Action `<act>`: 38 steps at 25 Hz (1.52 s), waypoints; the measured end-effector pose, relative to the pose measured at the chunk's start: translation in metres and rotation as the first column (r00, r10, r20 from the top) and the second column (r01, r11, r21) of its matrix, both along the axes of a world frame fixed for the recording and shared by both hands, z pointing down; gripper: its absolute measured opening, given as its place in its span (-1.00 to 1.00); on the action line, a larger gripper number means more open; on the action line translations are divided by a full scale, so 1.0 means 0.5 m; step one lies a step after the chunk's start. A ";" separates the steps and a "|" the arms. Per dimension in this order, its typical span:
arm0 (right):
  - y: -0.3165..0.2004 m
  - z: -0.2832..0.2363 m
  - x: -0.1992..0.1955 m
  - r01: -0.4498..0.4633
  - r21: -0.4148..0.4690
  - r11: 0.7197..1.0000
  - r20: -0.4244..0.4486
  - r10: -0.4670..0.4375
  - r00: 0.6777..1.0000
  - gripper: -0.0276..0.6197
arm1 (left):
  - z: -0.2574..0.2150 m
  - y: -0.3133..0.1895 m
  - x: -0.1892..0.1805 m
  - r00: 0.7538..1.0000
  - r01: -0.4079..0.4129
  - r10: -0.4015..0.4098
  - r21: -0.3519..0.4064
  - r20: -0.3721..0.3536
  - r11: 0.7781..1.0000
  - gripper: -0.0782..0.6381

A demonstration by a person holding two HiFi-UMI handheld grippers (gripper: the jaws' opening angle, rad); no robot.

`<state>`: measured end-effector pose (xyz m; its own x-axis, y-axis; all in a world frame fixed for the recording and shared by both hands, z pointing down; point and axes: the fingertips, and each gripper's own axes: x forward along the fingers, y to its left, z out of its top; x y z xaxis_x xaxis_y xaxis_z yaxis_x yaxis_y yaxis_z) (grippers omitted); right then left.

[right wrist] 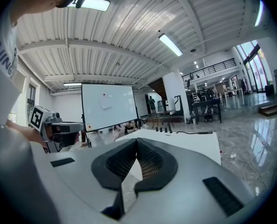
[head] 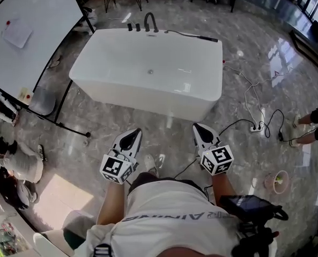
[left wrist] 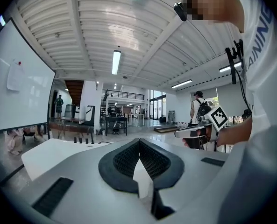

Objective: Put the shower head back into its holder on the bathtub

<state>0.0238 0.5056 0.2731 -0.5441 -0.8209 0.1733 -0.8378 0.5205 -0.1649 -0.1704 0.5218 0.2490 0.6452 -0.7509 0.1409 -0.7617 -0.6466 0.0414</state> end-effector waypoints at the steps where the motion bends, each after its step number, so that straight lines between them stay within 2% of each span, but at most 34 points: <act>1: -0.023 -0.003 -0.008 -0.004 0.005 1.000 -0.004 0.004 1.000 -0.88 | 0.001 -0.024 -0.008 1.000 -0.001 0.001 0.002 -0.003 1.000 -0.73; 7: -0.151 -0.023 -0.092 -0.007 0.017 1.000 -0.044 0.008 0.999 -0.88 | 0.005 -0.156 -0.082 1.000 -0.017 0.017 0.005 -0.015 1.000 -0.73; 12: -0.243 -0.026 -0.191 -0.014 0.006 1.000 -0.093 0.014 0.996 -0.88 | 0.021 -0.248 -0.176 0.998 -0.038 0.037 -0.025 -0.049 0.999 -0.73; 17: -0.316 -0.032 -0.261 -0.041 0.014 0.999 -0.107 0.043 0.993 -0.88 | 0.044 -0.313 -0.276 0.998 -0.042 0.041 -0.039 -0.037 0.998 -0.73; 21: -0.349 -0.028 -0.296 -0.026 -0.002 1.000 -0.121 0.025 0.992 -0.88 | 0.041 -0.352 -0.320 0.999 -0.016 0.013 -0.057 -0.050 0.998 -0.73; 29: -0.435 -0.018 -0.331 -0.010 -0.004 1.000 -0.107 0.009 0.994 -0.88 | 0.050 -0.429 -0.317 0.997 -0.047 0.042 -0.076 -0.068 0.996 -0.73; 32: -0.488 -0.007 -0.316 -0.010 -0.003 1.000 -0.096 0.010 0.995 -0.88 | 0.059 -0.485 -0.297 0.997 -0.054 0.049 -0.077 -0.062 0.996 -0.73; 36: -0.573 0.011 -0.276 -0.014 -0.022 1.000 -0.084 0.012 0.996 -0.88 | 0.062 -0.565 -0.255 0.998 -0.055 0.055 -0.064 -0.001 0.996 -0.73; 38: -0.628 0.013 -0.242 -0.026 -0.024 0.999 -0.068 0.024 0.997 -0.88 | 0.060 -0.612 -0.221 0.997 -0.072 0.072 -0.068 -0.007 0.995 -0.73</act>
